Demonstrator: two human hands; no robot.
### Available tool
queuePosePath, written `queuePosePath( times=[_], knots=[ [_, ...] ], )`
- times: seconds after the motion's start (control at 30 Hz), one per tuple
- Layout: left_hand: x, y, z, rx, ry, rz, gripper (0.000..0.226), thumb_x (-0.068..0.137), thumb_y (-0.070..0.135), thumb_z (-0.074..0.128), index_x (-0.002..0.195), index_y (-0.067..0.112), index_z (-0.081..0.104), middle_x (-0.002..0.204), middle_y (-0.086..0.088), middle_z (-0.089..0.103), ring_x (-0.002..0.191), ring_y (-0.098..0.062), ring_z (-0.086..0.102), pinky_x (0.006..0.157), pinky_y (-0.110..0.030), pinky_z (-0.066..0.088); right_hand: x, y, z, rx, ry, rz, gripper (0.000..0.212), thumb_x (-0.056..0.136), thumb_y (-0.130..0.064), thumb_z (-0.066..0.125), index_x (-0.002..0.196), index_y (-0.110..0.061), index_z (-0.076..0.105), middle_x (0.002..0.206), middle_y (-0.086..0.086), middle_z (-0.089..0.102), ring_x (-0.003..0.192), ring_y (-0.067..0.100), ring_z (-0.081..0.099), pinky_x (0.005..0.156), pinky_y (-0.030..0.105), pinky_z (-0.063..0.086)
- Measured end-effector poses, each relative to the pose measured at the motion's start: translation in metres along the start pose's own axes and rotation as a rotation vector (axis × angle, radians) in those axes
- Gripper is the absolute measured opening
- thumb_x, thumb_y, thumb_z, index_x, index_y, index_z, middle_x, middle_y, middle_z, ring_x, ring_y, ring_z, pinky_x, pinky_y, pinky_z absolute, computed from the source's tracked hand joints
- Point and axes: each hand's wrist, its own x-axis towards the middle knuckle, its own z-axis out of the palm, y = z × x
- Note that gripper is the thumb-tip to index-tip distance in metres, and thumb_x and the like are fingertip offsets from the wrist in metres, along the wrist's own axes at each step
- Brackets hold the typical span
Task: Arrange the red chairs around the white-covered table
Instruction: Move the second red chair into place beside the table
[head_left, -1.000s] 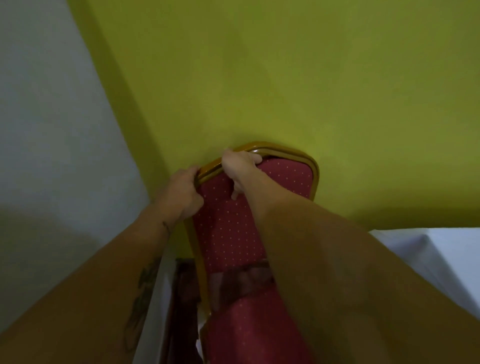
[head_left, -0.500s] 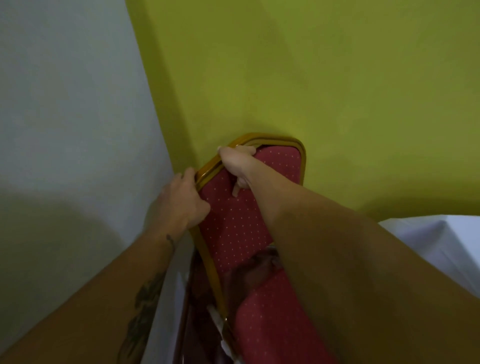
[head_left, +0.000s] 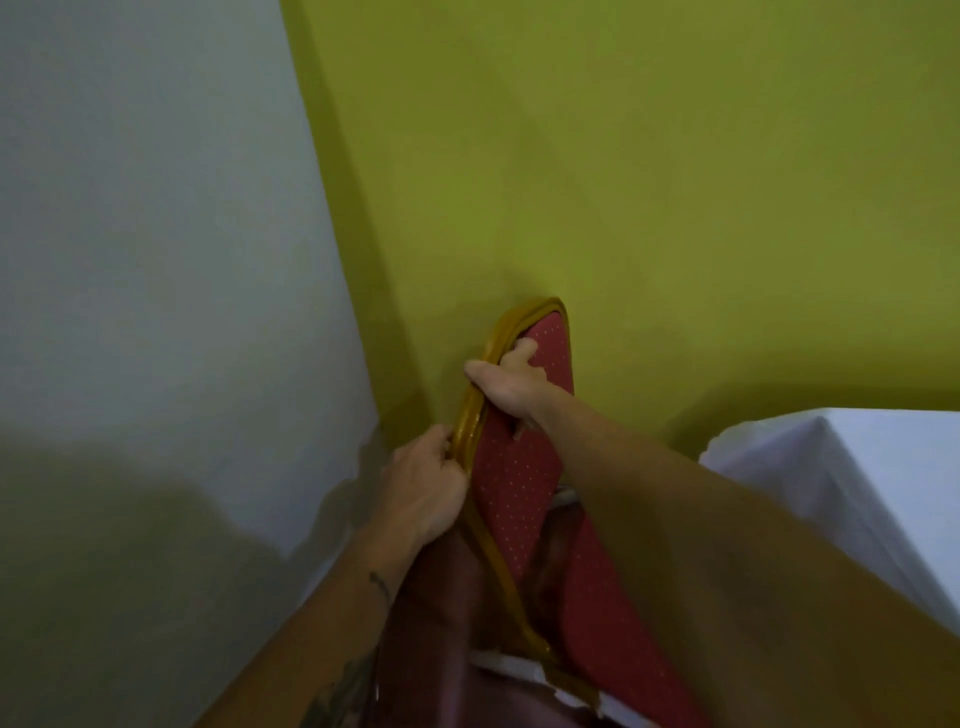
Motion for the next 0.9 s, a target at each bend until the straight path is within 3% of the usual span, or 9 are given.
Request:
queuePosePath(
  times=[0.1,0.23,0.37,0.47,0.57,0.63,0.73,0.8,0.9],
  knots=[
    [-0.010,-0.011,-0.002,-0.138,-0.173,0.018,0.043,0.074,0.009,0.043,0.101,0.026,0.071,0.101,-0.014,0.071,0.093,-0.032,0.067,0.083,-0.039,0.056,-0.024,0.020,0.001,-0.007,0.047,-0.011,0.106,0.089,-0.042,0.069,0.161,-0.020,-0.007,0.161,0.024,0.021,0.140,0.044,0.036,0.099,0.045,0.037],
    [-0.007,-0.021,-0.020,-0.267,-0.256,-0.064,0.044,0.085,-0.024,0.039,0.078,0.010,0.065,0.072,-0.005,0.069,0.072,-0.022,0.061,0.055,-0.016,0.051,-0.058,0.038,0.015,0.028,0.032,0.101,0.122,0.088,-0.037,0.071,0.161,-0.016,-0.024,0.171,0.022,0.010,0.152,0.043,0.024,0.119,0.048,0.029],
    [0.020,-0.001,-0.047,-0.274,-0.060,-0.103,0.020,0.098,-0.004,0.047,0.103,0.005,0.064,0.100,-0.019,0.065,0.070,-0.019,0.057,0.047,-0.016,0.043,-0.087,0.050,0.024,0.015,-0.045,0.086,0.120,0.087,-0.040,0.070,0.162,-0.015,-0.020,0.172,0.022,0.002,0.157,0.040,0.014,0.122,0.044,0.022],
    [0.034,0.037,-0.043,-0.251,-0.172,-0.062,0.014,0.102,0.019,0.053,0.110,0.012,0.062,0.102,-0.010,0.065,0.073,-0.018,0.059,0.061,-0.025,0.041,-0.111,0.064,0.028,0.028,-0.092,0.066,0.123,0.086,-0.040,0.073,0.162,-0.016,-0.020,0.172,0.022,-0.005,0.158,0.039,0.008,0.122,0.043,0.021],
    [0.027,0.070,-0.020,-0.169,-0.357,-0.057,0.026,0.095,0.036,0.064,0.105,0.012,0.065,0.098,-0.004,0.066,0.088,-0.022,0.062,0.079,-0.035,0.049,-0.132,0.079,0.032,0.036,-0.108,0.054,0.122,0.085,-0.042,0.072,0.163,-0.020,-0.019,0.173,0.019,-0.007,0.158,0.039,0.007,0.121,0.046,0.024],
    [0.015,0.079,-0.004,-0.033,-0.367,-0.046,0.016,0.090,0.020,0.069,0.085,0.010,0.059,0.084,-0.008,0.060,0.076,-0.024,0.058,0.070,-0.034,0.049,-0.144,0.086,0.037,0.037,-0.086,0.038,0.118,0.085,-0.045,0.070,0.163,-0.022,-0.016,0.173,0.019,-0.002,0.157,0.040,0.013,0.122,0.049,0.027],
    [0.005,0.075,0.012,0.030,-0.224,0.004,0.030,0.086,-0.005,0.061,0.069,0.015,0.044,0.071,-0.008,0.050,0.059,-0.020,0.047,0.053,-0.028,0.040,-0.160,0.096,0.046,0.036,-0.050,0.071,0.115,0.086,-0.049,0.068,0.164,-0.026,-0.014,0.171,0.016,0.007,0.152,0.043,0.022,0.120,0.053,0.030],
    [0.002,0.071,0.011,0.034,-0.205,0.025,0.028,0.085,-0.004,0.062,0.074,0.017,0.047,0.074,-0.007,0.052,0.062,-0.020,0.049,0.054,-0.029,0.042,-0.169,0.102,0.052,0.048,-0.079,0.117,0.118,0.085,-0.049,0.068,0.163,-0.026,-0.017,0.170,0.016,0.005,0.152,0.044,0.021,0.120,0.053,0.029],
    [0.002,0.062,0.004,0.023,-0.204,0.035,0.029,0.084,0.002,0.069,0.106,0.012,0.053,0.085,-0.006,0.057,0.072,-0.021,0.054,0.055,-0.031,0.042,-0.181,0.105,0.059,0.029,-0.119,0.176,0.120,0.084,-0.044,0.070,0.162,-0.024,-0.019,0.169,0.018,0.006,0.151,0.046,0.022,0.119,0.052,0.030]
  ],
)
